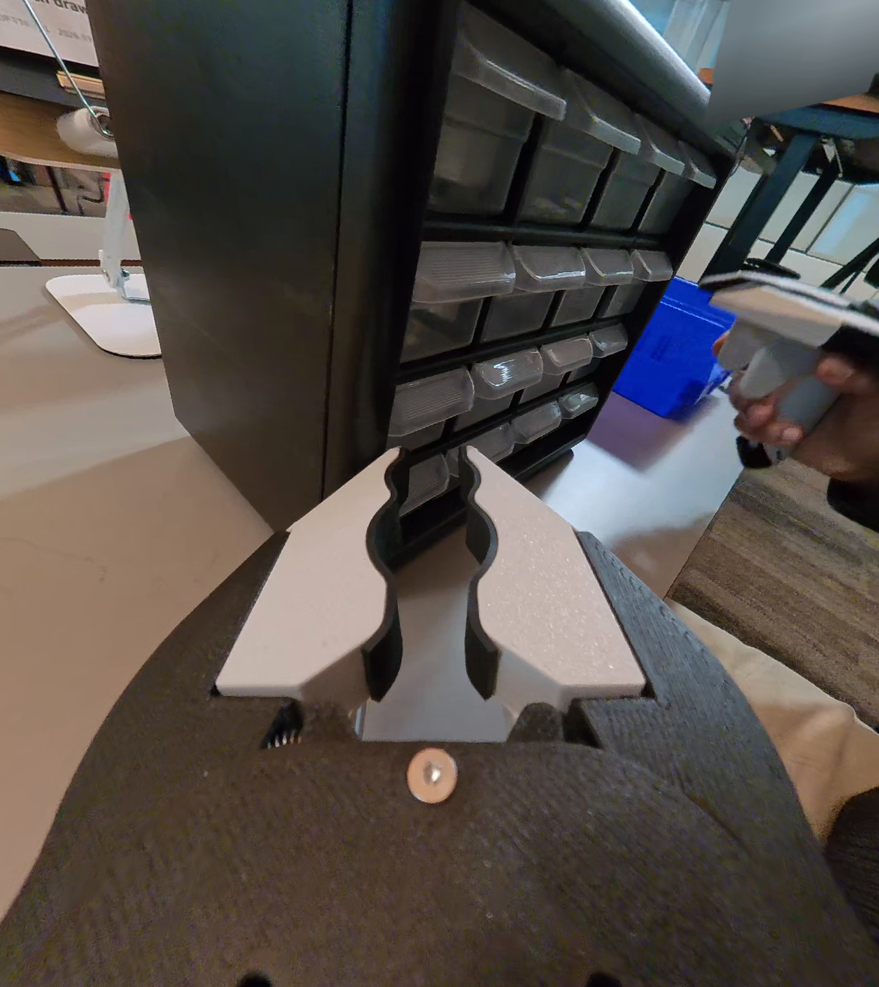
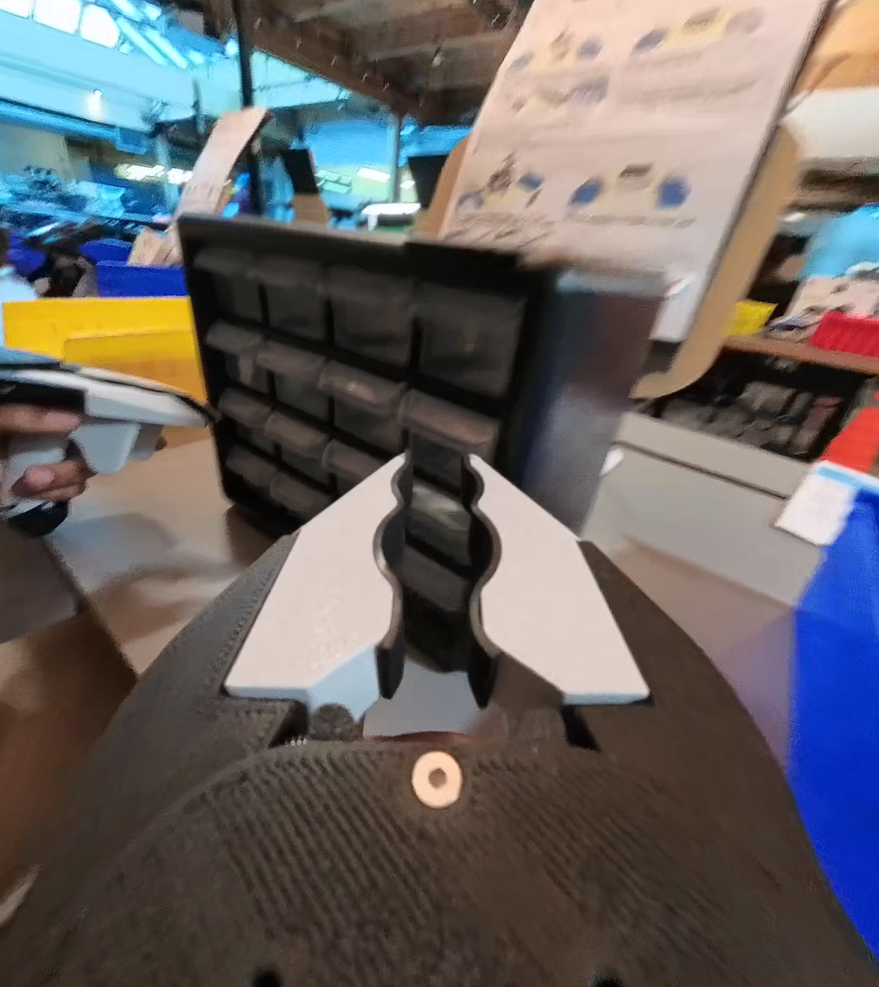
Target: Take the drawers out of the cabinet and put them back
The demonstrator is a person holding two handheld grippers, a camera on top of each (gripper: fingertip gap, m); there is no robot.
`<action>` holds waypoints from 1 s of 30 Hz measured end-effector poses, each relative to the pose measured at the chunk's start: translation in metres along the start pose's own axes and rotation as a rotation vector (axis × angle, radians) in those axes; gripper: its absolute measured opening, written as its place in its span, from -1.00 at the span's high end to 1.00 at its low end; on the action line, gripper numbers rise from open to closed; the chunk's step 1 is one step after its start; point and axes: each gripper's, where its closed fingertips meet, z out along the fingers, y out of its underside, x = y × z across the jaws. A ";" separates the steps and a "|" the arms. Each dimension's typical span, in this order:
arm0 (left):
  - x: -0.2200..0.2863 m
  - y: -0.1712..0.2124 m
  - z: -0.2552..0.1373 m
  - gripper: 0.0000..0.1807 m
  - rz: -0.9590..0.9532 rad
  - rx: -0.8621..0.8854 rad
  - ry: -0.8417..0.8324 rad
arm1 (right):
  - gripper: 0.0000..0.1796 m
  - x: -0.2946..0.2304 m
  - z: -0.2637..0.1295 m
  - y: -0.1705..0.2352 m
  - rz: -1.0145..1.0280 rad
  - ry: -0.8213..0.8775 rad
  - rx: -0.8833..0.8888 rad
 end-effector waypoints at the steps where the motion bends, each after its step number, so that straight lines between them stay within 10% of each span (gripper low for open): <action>1: 0.000 0.000 0.000 0.82 0.002 0.000 -0.002 | 0.77 0.015 -0.008 -0.010 -0.010 0.054 0.034; 7: 0.002 0.000 -0.001 0.82 0.028 -0.002 -0.008 | 0.51 0.164 -0.111 -0.057 0.048 0.633 0.240; 12: 0.001 0.002 -0.004 0.82 0.027 -0.007 -0.018 | 0.29 0.265 -0.202 0.003 0.215 0.970 0.083; 18: -0.003 0.003 -0.015 0.82 0.036 -0.006 -0.053 | 0.06 0.302 -0.224 0.079 0.566 0.936 -0.089; 30: -0.018 0.003 -0.047 0.82 0.012 0.016 -0.142 | 0.11 0.325 -0.213 0.102 0.661 0.880 -0.103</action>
